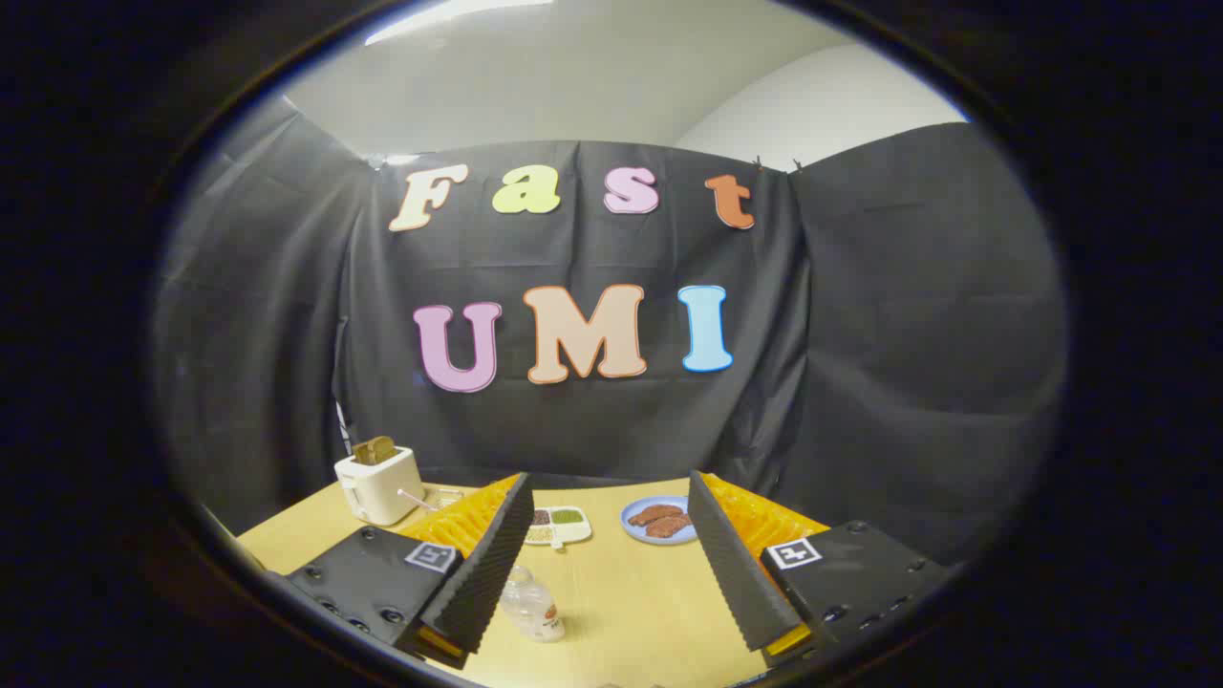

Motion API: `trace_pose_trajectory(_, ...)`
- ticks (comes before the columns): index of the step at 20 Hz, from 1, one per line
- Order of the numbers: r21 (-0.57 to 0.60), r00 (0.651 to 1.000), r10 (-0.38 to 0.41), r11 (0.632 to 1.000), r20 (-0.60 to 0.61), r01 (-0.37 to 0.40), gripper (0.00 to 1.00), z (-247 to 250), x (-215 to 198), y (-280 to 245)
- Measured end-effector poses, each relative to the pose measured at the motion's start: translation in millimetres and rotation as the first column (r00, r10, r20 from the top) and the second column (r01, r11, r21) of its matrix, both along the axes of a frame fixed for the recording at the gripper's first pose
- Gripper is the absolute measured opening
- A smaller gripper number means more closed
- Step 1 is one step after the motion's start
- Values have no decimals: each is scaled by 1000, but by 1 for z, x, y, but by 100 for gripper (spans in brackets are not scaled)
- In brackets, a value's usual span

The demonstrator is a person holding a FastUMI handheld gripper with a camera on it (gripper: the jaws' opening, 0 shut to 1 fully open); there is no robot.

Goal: Take the bottle from table, then pour the juice into the cup, finally place the bottle on the coaster

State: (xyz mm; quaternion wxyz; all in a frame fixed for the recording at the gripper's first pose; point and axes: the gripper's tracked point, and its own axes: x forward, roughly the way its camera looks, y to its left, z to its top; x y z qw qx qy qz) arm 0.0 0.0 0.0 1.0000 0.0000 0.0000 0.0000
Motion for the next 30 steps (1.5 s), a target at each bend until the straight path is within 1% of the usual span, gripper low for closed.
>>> trace_pose_trajectory(6,0,1000,11,1000,8,-11,100,10,7,-7)
trace_pose_trajectory(15,-37,997,73,997,-20,-74,100,6,21,20)
trace_pose_trajectory(24,-42,988,151,987,-38,-153,100,20,40,56)
trace_pose_trajectory(27,-47,984,172,984,-46,-174,100,15,45,64)
trace_pose_trajectory(30,-51,984,171,984,-51,-173,100,-1,45,61)
